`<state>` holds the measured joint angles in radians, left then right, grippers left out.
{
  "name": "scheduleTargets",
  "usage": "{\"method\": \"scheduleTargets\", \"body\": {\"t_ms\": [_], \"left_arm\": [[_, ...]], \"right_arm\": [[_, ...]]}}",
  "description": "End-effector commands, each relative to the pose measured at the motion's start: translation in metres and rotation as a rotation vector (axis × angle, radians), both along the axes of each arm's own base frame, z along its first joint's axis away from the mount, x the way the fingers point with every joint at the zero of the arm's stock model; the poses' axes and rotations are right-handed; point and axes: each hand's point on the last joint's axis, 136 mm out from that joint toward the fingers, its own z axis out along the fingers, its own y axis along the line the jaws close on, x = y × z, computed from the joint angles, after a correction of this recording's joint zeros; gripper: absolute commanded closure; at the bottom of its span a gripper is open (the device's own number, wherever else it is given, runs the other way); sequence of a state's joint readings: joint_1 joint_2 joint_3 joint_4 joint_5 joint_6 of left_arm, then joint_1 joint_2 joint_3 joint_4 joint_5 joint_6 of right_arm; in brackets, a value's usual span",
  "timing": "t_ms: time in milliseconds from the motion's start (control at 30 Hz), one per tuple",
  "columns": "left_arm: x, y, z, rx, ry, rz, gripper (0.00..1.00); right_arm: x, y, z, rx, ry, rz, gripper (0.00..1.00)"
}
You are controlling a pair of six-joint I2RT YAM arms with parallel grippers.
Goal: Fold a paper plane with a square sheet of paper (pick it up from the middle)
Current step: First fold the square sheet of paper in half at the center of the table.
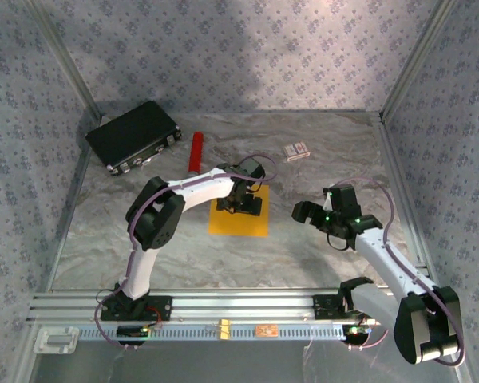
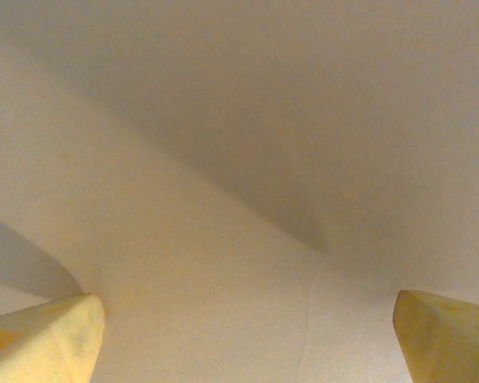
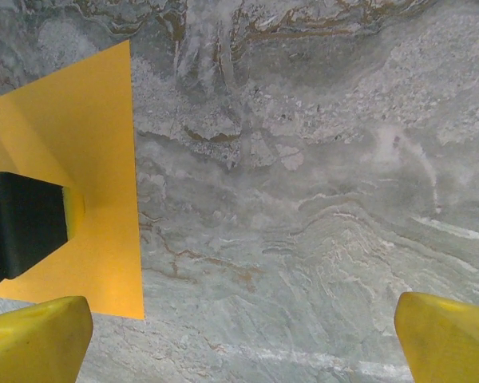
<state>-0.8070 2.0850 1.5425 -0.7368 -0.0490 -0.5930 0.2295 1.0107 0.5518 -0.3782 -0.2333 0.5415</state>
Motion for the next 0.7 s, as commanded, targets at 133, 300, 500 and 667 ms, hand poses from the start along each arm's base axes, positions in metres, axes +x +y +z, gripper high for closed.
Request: {"method": "scheduleTargets", "body": {"t_ms": [133,300,500,667], "left_arm": [[0.007,0.004,0.000,-0.005,0.013,0.019,0.07],[0.003,0.005,-0.014,0.007,0.047,0.019,0.07],[-0.006,0.007,-0.030,0.034,0.075,0.006,0.08],[-0.013,0.010,-0.039,0.058,0.092,0.000,0.09]], "right_arm": [[0.003,0.008,0.003,-0.003,0.020,0.043,0.01],[0.004,0.012,0.001,-0.010,0.038,0.057,0.01],[0.005,0.013,-0.004,-0.026,0.056,0.061,0.01],[0.005,0.011,-0.004,-0.041,0.059,0.052,0.01]]}}
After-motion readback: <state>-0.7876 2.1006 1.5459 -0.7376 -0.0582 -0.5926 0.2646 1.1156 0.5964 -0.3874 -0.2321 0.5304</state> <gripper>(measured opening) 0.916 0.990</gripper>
